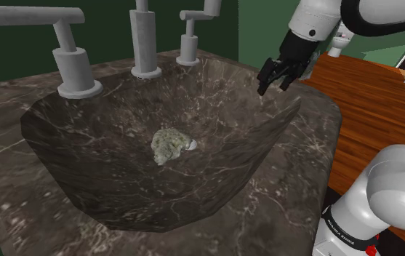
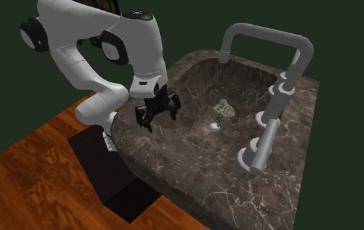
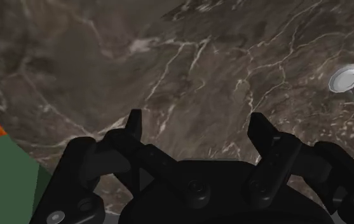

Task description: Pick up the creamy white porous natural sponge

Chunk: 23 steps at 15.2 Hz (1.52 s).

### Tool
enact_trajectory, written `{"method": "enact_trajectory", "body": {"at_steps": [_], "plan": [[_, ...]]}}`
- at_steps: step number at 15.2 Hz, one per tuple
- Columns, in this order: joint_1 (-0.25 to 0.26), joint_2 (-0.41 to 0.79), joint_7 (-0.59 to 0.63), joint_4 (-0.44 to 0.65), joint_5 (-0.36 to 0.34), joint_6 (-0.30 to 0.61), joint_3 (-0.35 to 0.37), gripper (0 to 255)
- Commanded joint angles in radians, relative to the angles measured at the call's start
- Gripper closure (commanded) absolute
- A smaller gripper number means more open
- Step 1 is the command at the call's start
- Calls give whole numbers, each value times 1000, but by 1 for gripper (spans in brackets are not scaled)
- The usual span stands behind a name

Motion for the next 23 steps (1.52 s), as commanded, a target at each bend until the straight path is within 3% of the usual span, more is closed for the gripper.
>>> {"method": "enact_trajectory", "body": {"at_steps": [1, 13, 18, 23], "plan": [[59, 41, 87, -3, 178, 33, 11, 0], [94, 256, 433, 72, 286, 243, 286, 0], [76, 397, 592, 162, 267, 326, 407, 0], [50, 539, 746, 262, 197, 385, 511, 0]]}}
